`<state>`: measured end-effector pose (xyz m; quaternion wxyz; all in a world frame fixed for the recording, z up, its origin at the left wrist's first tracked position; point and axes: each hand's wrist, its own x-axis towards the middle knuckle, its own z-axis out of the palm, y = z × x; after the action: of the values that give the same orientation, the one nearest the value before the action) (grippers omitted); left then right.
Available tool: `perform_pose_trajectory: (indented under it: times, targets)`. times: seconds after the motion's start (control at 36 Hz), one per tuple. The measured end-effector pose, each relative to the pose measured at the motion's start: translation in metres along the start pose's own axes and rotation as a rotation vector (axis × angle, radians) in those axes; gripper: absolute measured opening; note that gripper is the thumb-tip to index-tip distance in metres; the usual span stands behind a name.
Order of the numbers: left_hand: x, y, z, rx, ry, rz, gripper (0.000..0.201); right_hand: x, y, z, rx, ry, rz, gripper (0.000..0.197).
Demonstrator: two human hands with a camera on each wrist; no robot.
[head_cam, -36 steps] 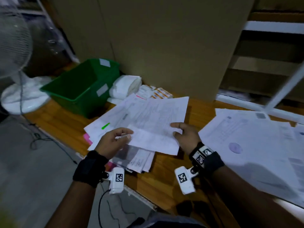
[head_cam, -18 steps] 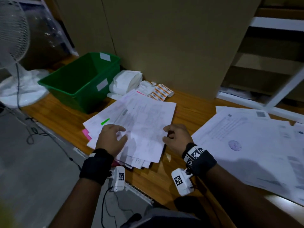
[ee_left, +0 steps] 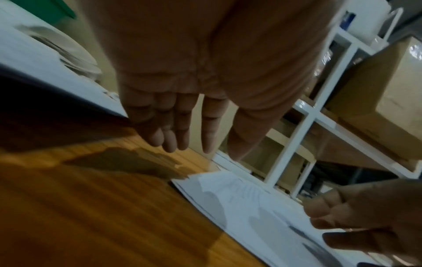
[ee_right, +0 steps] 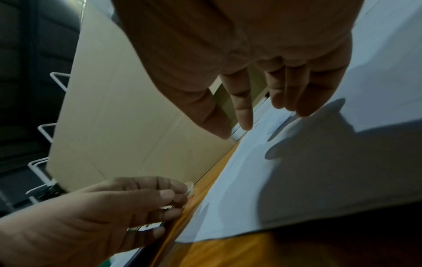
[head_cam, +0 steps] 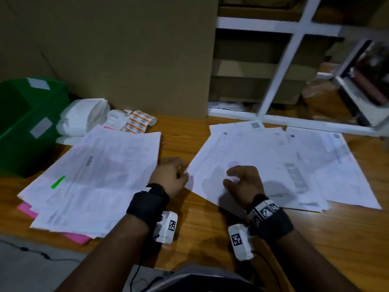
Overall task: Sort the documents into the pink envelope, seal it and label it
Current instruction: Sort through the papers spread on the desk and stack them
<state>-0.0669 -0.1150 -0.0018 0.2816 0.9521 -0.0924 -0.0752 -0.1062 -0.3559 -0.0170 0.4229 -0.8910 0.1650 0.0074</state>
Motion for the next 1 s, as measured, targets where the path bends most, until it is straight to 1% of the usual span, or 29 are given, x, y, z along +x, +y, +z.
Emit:
perform_pose_trajectory:
  times: [0.06,0.11,0.14,0.22,0.25,0.31,0.33,0.44,0.5,0.56,0.58,0.67,0.75,0.78,0.83,0.89,0.92,0.94,1.0]
  targets:
    - [0.013,0.01,0.009,0.059,-0.068,-0.017,0.038,-0.004,0.005,-0.013,-0.044,0.044,0.068,0.035]
    - [0.023,0.019,0.015,0.089,-0.095,-0.054,0.045,-0.008,0.008,-0.022,-0.085,0.056,0.135,0.027]
    - [0.027,0.024,0.017,0.092,-0.1,-0.068,0.048,-0.01,0.01,-0.025,-0.107,0.053,0.171,0.028]
    - [0.035,0.035,0.02,0.041,-0.125,-0.095,0.051,-0.012,0.016,-0.029,-0.145,0.052,0.231,0.045]
    - [0.037,0.038,0.02,0.023,-0.134,-0.1,0.05,-0.012,0.017,-0.031,-0.137,0.051,0.236,0.043]
    - [0.039,0.04,0.022,0.008,-0.139,-0.11,0.049,-0.013,0.018,-0.034,-0.114,0.036,0.233,0.032]
    - [0.039,0.039,0.023,-0.006,-0.137,-0.118,0.049,-0.014,0.018,-0.036,-0.093,0.031,0.231,0.029]
    - [0.037,0.038,0.027,-0.053,-0.14,-0.133,0.044,-0.017,0.022,-0.039,0.018,0.039,0.222,0.034]
    - [0.035,0.037,0.029,-0.075,-0.152,-0.117,0.038,-0.019,0.023,-0.038,0.025,0.038,0.199,0.036]
    - [0.031,0.037,0.029,-0.12,-0.16,-0.085,0.034,-0.02,0.022,-0.038,0.035,0.055,0.174,0.046]
    - [0.029,0.037,0.029,-0.139,-0.166,-0.068,0.032,-0.02,0.022,-0.038,0.032,0.056,0.166,0.047]
    - [0.023,0.035,0.03,-0.219,-0.185,-0.065,0.031,-0.021,0.023,-0.038,0.027,0.052,0.153,0.037]
    - [0.016,0.033,0.027,-0.316,-0.163,-0.103,0.024,-0.02,0.027,-0.037,0.035,0.063,0.121,0.044]
    - [0.015,0.031,0.027,-0.341,-0.164,-0.121,0.02,-0.019,0.028,-0.037,0.036,0.066,0.112,0.043]
    - [0.01,0.026,0.025,-0.383,-0.161,-0.15,0.013,-0.021,0.023,-0.04,0.037,0.078,0.097,0.031]
    - [0.007,0.02,0.024,-0.442,-0.136,-0.175,0.016,-0.022,0.021,-0.041,0.032,0.085,0.093,0.012]
    - [0.005,0.018,0.023,-0.485,-0.118,-0.182,0.019,-0.024,0.02,-0.041,0.038,0.092,0.09,0.007]
    - [0.002,0.017,0.023,-0.526,-0.103,-0.189,0.021,-0.024,0.02,-0.041,0.048,0.102,0.088,0.007]
    - [-0.004,0.017,0.022,-0.611,-0.086,-0.196,0.025,-0.024,0.018,-0.042,0.009,0.096,0.078,0.014]
